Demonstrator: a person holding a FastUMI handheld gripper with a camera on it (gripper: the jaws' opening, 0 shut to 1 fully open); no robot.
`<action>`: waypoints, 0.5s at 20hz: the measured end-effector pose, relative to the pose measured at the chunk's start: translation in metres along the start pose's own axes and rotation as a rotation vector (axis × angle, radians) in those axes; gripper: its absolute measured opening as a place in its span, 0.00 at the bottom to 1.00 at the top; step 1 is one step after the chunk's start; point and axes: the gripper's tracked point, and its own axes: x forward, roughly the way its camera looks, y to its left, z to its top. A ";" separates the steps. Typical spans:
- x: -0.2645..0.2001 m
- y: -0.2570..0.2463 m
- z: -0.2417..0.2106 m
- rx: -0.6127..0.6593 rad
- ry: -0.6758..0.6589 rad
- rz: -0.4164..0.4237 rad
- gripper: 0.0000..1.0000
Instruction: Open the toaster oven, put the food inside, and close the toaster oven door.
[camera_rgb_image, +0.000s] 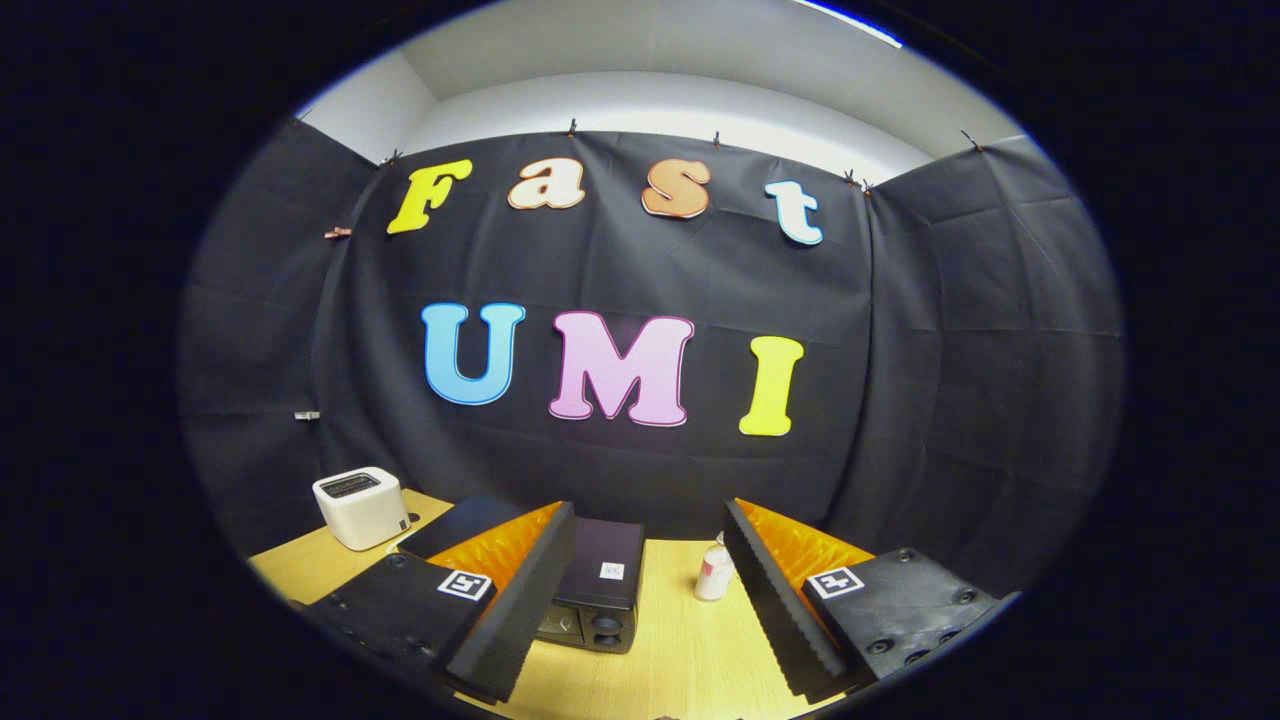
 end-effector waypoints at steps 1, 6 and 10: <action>0.001 -0.010 0.003 0.001 0.002 -0.006 0.98; -0.002 -0.031 0.008 0.027 0.008 -0.029 0.97; -0.001 -0.038 0.012 0.031 0.006 -0.034 0.98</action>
